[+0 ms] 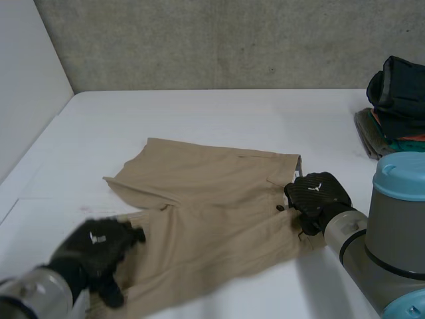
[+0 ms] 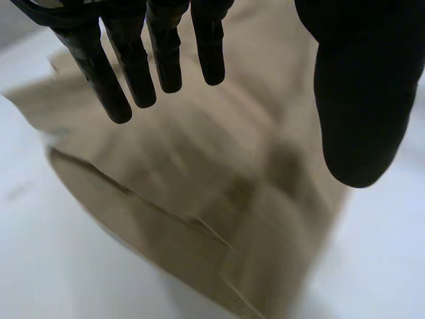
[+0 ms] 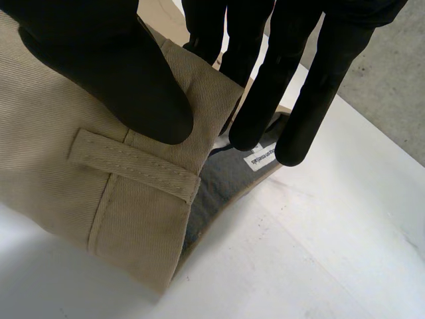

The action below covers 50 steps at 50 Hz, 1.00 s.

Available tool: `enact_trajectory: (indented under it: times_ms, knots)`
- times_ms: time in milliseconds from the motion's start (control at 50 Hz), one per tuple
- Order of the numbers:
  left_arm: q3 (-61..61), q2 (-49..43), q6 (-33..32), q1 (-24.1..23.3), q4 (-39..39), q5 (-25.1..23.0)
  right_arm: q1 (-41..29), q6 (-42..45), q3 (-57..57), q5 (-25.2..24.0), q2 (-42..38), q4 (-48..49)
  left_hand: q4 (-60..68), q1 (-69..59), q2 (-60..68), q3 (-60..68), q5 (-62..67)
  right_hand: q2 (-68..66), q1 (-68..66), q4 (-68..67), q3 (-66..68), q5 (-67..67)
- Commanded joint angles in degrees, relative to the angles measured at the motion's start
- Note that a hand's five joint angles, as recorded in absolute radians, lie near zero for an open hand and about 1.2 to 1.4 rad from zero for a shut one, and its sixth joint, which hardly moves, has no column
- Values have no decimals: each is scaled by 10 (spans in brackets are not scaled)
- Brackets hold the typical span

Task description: Fold the laundry.

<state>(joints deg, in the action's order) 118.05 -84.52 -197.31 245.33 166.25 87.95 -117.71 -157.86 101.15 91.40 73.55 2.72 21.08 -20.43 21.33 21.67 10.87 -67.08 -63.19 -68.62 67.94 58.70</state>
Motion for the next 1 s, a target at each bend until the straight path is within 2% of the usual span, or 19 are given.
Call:
enact_trajectory:
  times_ms: [20,40,80,120,240,320,380,460,620,700,800,940,1000]
  knots:
    - [36,-44,-4,8,3,-5,1,1,6,3,6,0,73,-79,70,67,75,-129,-168,-114,121,113]
    - [36,-49,-4,8,3,-5,2,2,8,2,10,-1,103,-109,100,97,105,-129,-168,-114,121,113]
    - [37,-57,-4,7,8,-2,2,2,11,2,14,-3,385,-391,382,379,387,-129,-168,-114,121,113]
    - [37,-59,-5,7,21,-2,2,8,17,1,25,-7,588,-594,585,582,590,-129,-168,-114,121,113]
    - [33,-49,-14,-1,8,1,3,67,39,-7,65,-49,589,-596,587,583,591,-129,-168,-114,121,113]
    - [28,-28,-47,-20,-33,-1,13,216,70,-2,79,-211,589,-596,587,583,591,-129,-168,-114,121,113]
    - [24,-23,-100,-39,-67,-2,23,255,81,-5,84,-251,589,-596,587,583,591,-129,-168,-114,121,113]
    - [7,-39,-148,-39,-61,1,24,248,73,-8,88,-210,589,-596,587,583,591,-129,-168,-114,121,113]
    - [-105,-137,-163,-39,88,40,20,205,27,-9,52,-126,589,-596,587,583,591,-129,-168,-114,121,113]
    - [-189,-201,-170,-40,172,65,20,188,-17,-3,11,-72,589,-596,587,583,591,-129,-168,-114,121,113]
    - [-343,-319,-198,-41,253,66,20,166,-79,9,-27,6,589,-596,587,583,591,-129,-168,-114,121,113]
    - [-538,-481,-226,-46,263,68,20,165,-190,47,-147,71,589,-596,587,583,591,-129,-168,-114,121,113]
    - [-591,-522,-222,-46,263,67,18,171,-234,57,-194,88,589,-596,587,583,591,-129,-168,-114,121,113]
